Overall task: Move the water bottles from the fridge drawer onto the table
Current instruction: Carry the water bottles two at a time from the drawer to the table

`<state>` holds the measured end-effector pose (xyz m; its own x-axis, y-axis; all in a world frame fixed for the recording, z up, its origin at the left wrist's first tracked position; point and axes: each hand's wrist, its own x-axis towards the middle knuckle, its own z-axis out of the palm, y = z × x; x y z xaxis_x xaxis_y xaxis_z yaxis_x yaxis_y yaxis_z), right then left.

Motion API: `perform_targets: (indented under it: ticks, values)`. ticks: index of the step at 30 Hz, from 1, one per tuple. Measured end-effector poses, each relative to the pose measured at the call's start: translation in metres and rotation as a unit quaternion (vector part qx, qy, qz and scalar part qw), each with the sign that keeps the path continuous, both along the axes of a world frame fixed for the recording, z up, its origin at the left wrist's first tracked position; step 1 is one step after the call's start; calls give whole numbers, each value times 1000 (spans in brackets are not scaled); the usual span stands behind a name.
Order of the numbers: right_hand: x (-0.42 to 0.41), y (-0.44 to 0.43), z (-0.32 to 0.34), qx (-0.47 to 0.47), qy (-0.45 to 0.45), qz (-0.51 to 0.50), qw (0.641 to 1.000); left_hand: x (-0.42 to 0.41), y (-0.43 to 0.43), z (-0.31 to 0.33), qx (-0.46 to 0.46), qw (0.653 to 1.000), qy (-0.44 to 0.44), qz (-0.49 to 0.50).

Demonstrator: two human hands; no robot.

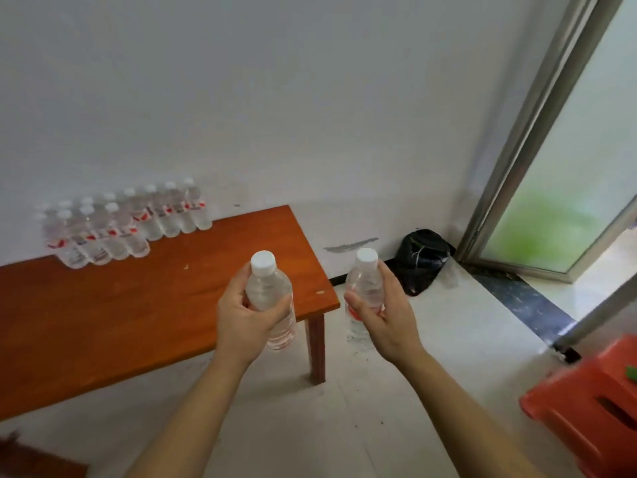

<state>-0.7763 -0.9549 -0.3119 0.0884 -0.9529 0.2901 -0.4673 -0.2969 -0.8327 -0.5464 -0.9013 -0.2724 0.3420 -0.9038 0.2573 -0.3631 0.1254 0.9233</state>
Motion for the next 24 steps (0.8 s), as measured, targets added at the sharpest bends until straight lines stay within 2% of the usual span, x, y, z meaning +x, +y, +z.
perform_targets:
  ticks: [6,13,19,24]
  values:
    - [106,-77,-26,25,4,80,996,92,-46,-23,8,997,-10,76]
    - [218,-194,-41,47,23,142,988,193,-151,-33,39,988,-60,138]
    - [313,-287,-32,55,80,188,977,282,-217,-23,55,978,-115,163]
    - [384,-334,-28,54,143,212,965,358,-257,-35,114,961,-177,180]
